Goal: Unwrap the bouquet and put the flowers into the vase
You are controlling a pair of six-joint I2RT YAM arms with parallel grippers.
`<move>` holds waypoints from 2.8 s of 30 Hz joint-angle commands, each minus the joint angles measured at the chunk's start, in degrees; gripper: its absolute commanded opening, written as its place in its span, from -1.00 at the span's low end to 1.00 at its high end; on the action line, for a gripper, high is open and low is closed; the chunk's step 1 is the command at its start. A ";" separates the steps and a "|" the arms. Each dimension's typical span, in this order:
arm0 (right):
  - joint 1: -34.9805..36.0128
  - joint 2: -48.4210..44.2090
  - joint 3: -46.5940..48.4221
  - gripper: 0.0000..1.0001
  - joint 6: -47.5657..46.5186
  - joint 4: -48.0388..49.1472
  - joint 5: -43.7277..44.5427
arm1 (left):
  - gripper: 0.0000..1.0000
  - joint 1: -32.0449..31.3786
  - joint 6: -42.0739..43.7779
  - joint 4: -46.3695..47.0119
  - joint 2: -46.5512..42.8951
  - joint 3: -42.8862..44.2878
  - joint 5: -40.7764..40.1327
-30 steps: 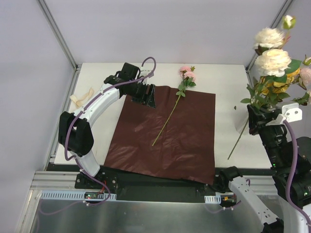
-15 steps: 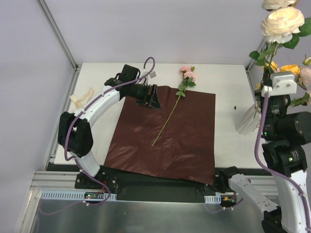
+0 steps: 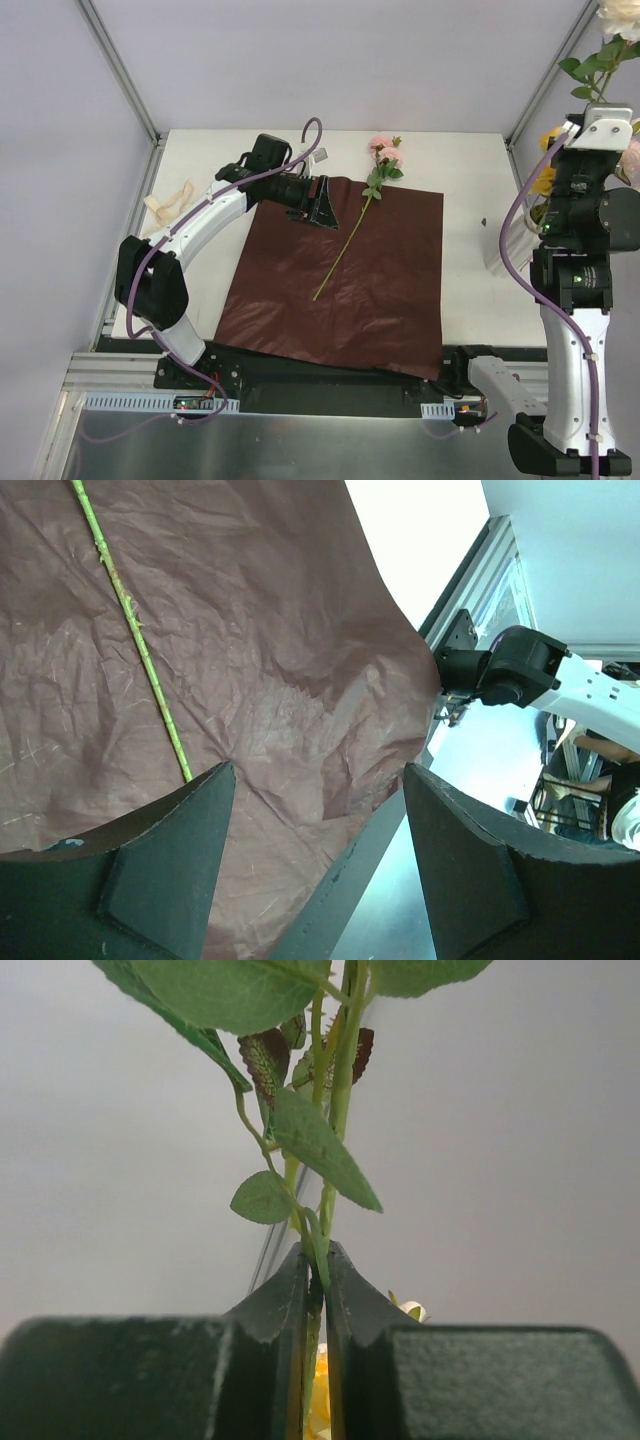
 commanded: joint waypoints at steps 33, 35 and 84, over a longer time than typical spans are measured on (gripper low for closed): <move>-6.78 -7.54 -11.38 -0.99 7.63 9.20 -2.12 | 0.36 -0.38 -0.98 1.56 -0.28 -0.27 2.92; -7.30 -8.60 -12.80 -1.00 8.42 9.47 -2.12 | 0.36 -0.38 -0.98 1.65 -0.45 -0.27 3.00; -10.64 -19.85 -33.73 -0.95 23.63 -9.60 4.38 | 0.37 -1.78 -1.51 1.73 -1.59 -0.45 3.97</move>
